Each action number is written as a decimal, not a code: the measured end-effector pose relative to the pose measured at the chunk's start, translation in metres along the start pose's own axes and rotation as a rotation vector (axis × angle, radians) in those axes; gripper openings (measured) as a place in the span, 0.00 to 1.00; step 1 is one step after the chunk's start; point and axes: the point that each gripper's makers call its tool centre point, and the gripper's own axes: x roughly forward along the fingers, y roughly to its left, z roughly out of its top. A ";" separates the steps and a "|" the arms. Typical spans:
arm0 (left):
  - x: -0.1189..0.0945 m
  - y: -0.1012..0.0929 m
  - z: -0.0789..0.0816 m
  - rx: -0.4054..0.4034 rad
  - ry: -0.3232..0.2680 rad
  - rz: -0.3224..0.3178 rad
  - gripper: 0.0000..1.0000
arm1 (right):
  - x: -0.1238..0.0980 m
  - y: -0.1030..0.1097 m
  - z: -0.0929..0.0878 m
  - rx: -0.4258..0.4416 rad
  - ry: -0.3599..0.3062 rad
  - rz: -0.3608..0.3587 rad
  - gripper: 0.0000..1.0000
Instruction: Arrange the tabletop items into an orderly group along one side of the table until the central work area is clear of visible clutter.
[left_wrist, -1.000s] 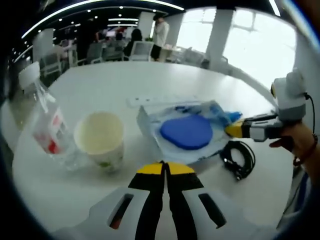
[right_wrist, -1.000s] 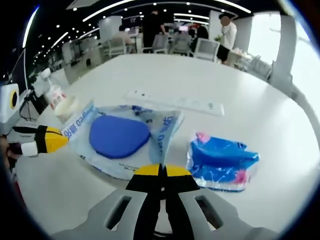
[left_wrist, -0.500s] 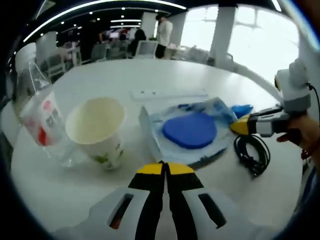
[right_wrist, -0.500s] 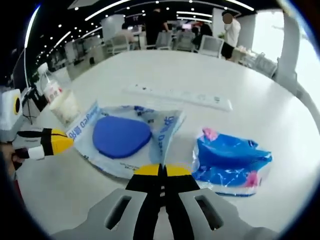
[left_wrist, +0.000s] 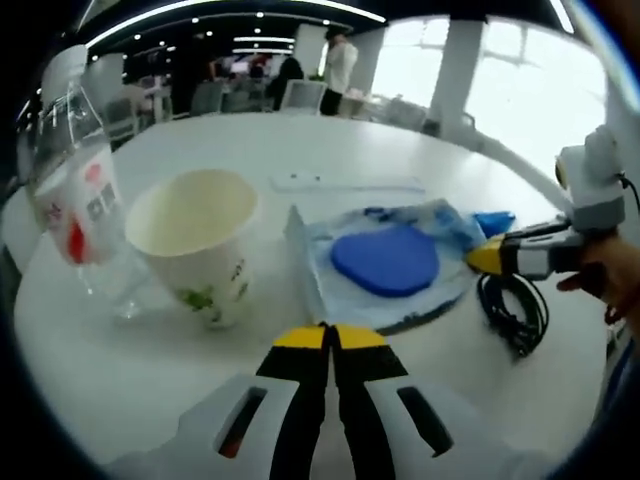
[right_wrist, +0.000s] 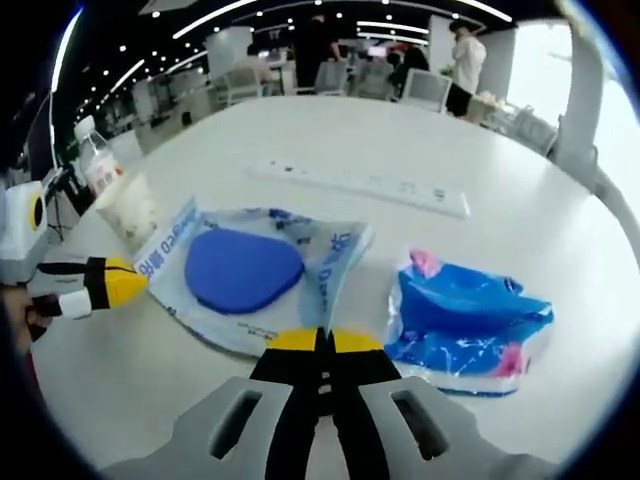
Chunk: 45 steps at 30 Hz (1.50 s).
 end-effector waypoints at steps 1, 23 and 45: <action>0.001 0.000 0.003 0.009 -0.020 0.009 0.00 | 0.001 -0.001 0.000 -0.002 0.002 -0.005 0.04; -0.019 -0.002 0.001 0.070 -0.026 0.036 0.27 | -0.032 -0.009 0.031 0.000 -0.113 -0.047 0.29; -0.107 0.001 0.026 0.090 -0.142 -0.002 0.68 | -0.115 0.027 0.020 -0.067 -0.192 0.136 1.00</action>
